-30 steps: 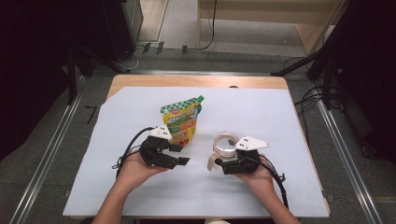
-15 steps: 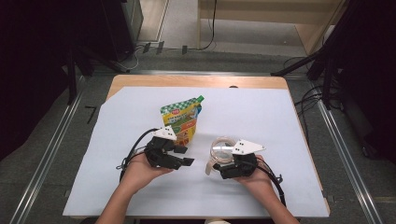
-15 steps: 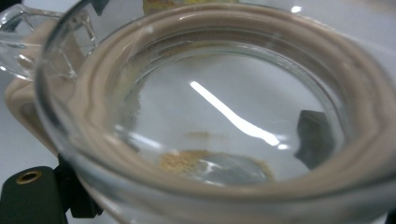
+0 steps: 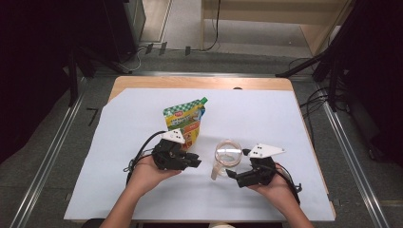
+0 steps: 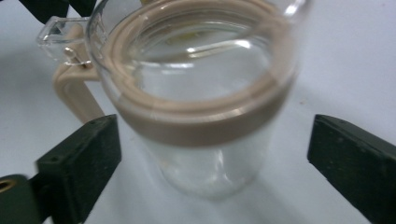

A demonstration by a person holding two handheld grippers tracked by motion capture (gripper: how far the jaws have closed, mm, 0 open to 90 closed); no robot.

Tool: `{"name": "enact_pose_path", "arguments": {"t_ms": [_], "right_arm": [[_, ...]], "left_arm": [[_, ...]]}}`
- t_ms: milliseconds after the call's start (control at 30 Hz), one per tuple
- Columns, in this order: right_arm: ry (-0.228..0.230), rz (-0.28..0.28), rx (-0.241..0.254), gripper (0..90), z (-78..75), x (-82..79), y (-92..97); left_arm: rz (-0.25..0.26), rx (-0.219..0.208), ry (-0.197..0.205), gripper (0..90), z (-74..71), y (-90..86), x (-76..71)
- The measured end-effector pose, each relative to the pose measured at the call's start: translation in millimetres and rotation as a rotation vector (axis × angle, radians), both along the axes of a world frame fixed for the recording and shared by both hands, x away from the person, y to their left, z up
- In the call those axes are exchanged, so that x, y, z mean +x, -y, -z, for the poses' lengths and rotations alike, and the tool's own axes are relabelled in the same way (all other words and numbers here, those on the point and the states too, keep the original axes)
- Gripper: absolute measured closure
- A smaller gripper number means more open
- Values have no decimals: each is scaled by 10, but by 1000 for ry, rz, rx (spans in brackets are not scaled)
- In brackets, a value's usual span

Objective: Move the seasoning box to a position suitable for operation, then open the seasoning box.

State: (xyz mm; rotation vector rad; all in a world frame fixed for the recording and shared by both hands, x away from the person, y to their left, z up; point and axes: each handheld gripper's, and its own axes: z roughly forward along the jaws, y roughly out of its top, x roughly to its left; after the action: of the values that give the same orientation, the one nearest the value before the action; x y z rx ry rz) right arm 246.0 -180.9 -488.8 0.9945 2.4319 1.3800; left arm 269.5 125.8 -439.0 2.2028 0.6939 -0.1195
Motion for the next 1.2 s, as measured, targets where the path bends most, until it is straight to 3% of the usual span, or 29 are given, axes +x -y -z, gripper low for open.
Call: {"name": "enact_pose_path", "arguments": {"t_ms": [100, 200, 300, 333, 467, 533, 567, 633, 800, 967, 1200], "right_arm": [[-1, 18, 13, 89, -43, -29, 84], [1, 34, 31, 150, -95, -86, 193], [11, 34, 9, 257, -140, -155, 244], [23, 32, 1, 347, -166, -194, 259], [16, 22, 25, 451, -196, -222, 274], [14, 18, 23, 543, -205, -217, 280], [10, 21, 25, 647, -208, -212, 283], [5, 16, 29, 689, -208, -209, 285], [4, 2, 51, 881, -216, -244, 270], [-13, -8, 64, 900, -198, -254, 242], [-30, -22, 44, 900, -162, -233, 182]], "left_arm": [[7, 1, 4, 779, -4, 35, 5], [23, 1, -12, 880, 3, 67, 8], [44, 18, -18, 894, 33, 108, 4], [44, 24, -20, 894, 44, 121, 1], [34, 23, -24, 893, 78, 151, 7], [27, 22, -27, 893, 95, 168, 11], [29, 25, -27, 893, 102, 177, 10], [35, 41, -14, 894, 115, 212, -7], [36, 22, 7, 897, 114, 286, -30], [49, 54, 6, 900, 152, 371, -44], [58, 66, 27, 900, 168, 465, -92]]}}
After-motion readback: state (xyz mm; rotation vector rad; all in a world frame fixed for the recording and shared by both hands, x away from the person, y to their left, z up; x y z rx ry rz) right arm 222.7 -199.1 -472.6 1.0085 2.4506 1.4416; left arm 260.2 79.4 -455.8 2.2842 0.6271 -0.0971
